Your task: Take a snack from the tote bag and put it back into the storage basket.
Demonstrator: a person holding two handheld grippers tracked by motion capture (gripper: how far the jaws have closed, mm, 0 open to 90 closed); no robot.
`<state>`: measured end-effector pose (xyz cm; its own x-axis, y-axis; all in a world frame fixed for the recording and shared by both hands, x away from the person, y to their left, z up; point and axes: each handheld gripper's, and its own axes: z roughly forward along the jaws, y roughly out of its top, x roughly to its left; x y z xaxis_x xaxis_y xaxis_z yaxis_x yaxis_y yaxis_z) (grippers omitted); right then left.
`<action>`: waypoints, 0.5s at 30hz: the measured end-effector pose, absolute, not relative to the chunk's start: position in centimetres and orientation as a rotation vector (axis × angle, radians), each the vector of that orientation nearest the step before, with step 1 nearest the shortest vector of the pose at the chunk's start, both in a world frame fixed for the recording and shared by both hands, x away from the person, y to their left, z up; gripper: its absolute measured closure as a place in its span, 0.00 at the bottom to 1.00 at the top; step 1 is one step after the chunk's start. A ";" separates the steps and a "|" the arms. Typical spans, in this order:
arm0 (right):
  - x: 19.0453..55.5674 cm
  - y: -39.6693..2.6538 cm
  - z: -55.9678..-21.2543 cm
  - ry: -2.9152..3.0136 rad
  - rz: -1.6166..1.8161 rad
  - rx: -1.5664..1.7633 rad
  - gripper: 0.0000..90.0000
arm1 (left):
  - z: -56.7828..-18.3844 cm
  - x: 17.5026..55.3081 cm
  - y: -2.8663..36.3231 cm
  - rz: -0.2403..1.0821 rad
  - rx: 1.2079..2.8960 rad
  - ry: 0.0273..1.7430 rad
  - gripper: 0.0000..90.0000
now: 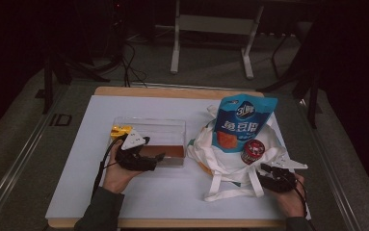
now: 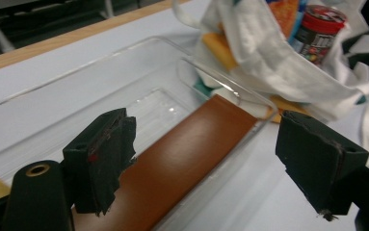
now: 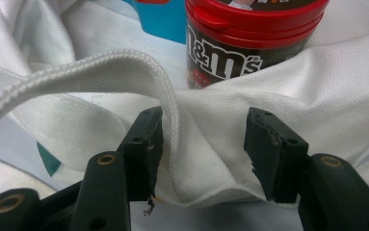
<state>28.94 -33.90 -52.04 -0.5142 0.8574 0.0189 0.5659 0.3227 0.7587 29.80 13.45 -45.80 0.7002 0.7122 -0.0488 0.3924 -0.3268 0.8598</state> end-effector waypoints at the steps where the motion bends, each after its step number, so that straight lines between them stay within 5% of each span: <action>1: 28.9 -33.8 -52.1 2.202 1.026 1.264 0.53 | -45.9 29.7 13.3 0.413 1.957 0.840 0.22; 15: 28.8 -33.5 -52.0 2.194 0.983 1.271 0.50 | -46.6 28.4 11.5 0.388 1.989 0.723 0.28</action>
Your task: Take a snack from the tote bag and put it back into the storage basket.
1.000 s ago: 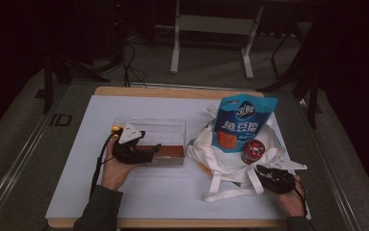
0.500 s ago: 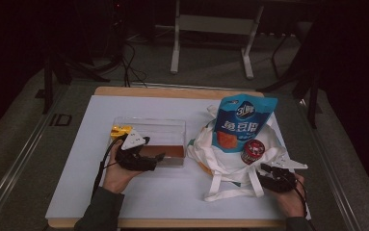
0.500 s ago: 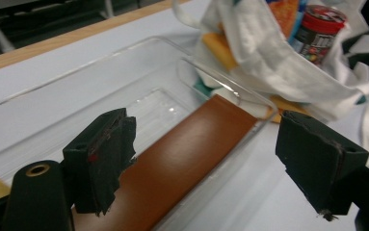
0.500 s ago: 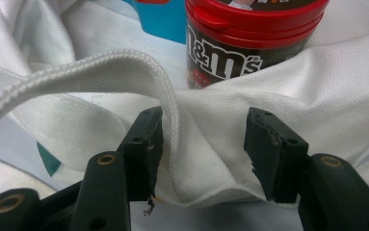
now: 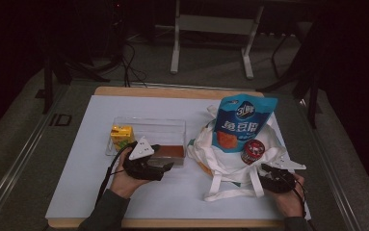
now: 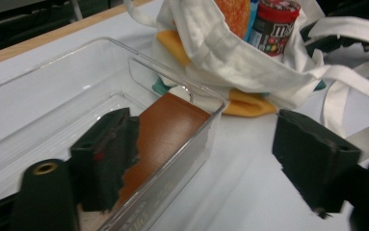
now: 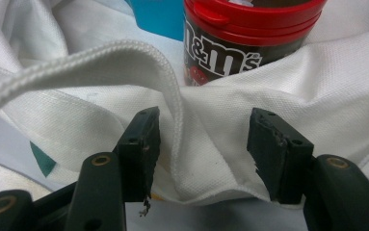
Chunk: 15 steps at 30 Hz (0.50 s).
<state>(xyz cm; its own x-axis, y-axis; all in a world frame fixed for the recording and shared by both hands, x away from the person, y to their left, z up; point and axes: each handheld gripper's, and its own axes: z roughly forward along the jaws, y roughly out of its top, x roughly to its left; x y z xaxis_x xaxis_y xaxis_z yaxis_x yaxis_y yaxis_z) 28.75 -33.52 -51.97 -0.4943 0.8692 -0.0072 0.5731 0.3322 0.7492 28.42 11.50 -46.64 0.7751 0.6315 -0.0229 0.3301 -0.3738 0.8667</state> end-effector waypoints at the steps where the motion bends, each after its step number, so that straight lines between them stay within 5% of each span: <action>1: 28.8 -33.5 -51.9 2.193 0.983 1.270 0.50 | -46.8 28.4 11.5 0.386 1.987 0.718 0.31; 15: 28.5 -33.7 -51.0 2.202 0.985 1.261 0.51 | -48.1 28.4 10.6 0.362 2.025 0.685 0.44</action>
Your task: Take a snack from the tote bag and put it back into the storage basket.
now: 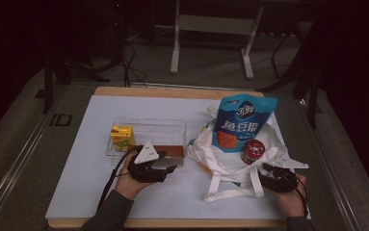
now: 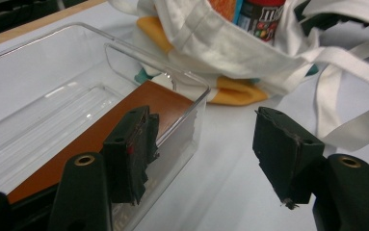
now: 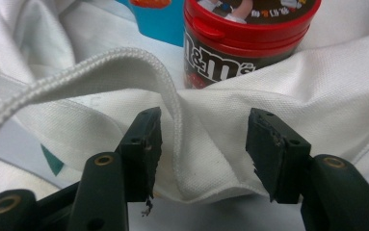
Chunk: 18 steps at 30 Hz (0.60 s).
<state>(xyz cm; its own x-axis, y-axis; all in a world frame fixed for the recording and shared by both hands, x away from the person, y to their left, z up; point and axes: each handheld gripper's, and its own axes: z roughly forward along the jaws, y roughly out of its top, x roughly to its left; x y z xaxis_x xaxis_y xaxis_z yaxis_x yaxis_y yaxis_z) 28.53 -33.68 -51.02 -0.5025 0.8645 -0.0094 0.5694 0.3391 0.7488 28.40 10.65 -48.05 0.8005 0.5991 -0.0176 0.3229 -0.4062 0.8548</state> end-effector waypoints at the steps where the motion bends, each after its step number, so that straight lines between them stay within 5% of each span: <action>1: 28.5 -33.7 -51.0 2.207 0.977 1.254 0.51 | -48.2 28.4 10.7 0.359 2.026 0.682 0.44; 18: 27.7 -35.7 -48.6 2.225 1.097 1.245 0.57 | -50.8 28.0 10.2 0.327 2.055 0.668 0.44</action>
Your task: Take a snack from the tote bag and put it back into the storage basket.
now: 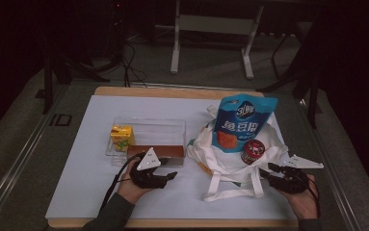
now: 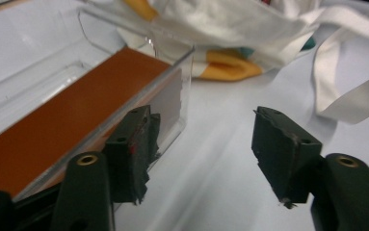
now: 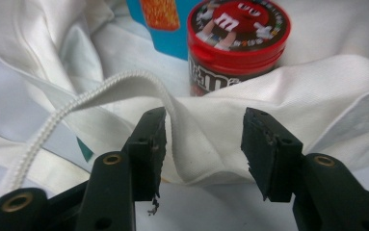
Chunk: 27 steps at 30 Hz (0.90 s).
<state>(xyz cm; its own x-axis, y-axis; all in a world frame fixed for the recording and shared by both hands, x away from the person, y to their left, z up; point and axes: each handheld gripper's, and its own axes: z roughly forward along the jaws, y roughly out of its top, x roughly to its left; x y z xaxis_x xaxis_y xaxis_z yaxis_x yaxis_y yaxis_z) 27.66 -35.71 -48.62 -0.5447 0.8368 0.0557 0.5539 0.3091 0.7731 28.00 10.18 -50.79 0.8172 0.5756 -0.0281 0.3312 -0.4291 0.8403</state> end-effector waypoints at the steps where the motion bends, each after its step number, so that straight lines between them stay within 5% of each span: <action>1: 27.6 -35.9 -48.5 2.220 1.117 1.250 0.58 | -50.9 28.1 10.1 0.321 2.063 0.672 0.44; 27: 29.6 -36.4 -44.9 2.207 1.141 1.187 0.72 | -53.8 27.9 8.8 0.283 2.138 0.574 0.43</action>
<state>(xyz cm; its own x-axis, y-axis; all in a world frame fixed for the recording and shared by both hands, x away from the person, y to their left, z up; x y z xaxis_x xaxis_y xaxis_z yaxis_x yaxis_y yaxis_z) 29.60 -36.36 -44.90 -0.5677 0.8222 0.0408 0.5083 0.3111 0.8030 27.93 8.84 -53.76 0.8672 0.4979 -0.0068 0.2977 -0.5074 0.8087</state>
